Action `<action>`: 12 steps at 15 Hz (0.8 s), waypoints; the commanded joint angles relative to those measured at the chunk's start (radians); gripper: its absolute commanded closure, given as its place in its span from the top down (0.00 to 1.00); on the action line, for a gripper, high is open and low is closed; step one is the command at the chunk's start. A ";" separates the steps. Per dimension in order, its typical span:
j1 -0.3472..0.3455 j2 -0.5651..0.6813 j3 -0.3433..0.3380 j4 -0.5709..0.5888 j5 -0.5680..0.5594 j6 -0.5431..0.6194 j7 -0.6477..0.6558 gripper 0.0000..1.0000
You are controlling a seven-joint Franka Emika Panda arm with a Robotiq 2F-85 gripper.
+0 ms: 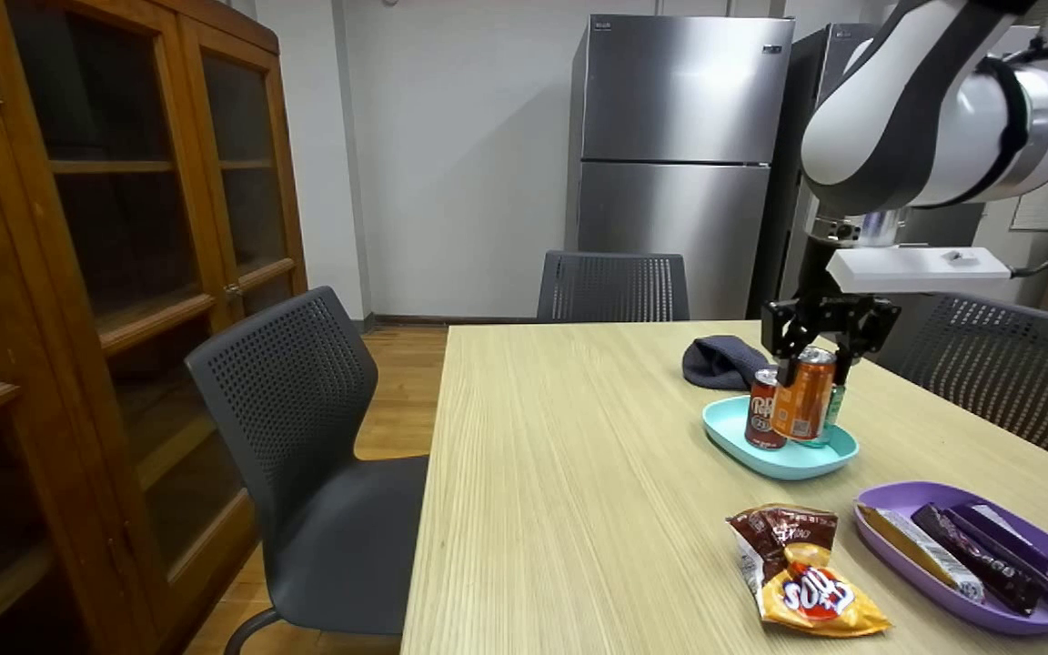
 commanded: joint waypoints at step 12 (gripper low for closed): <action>-0.039 0.094 0.004 0.086 0.087 -0.009 -0.050 0.38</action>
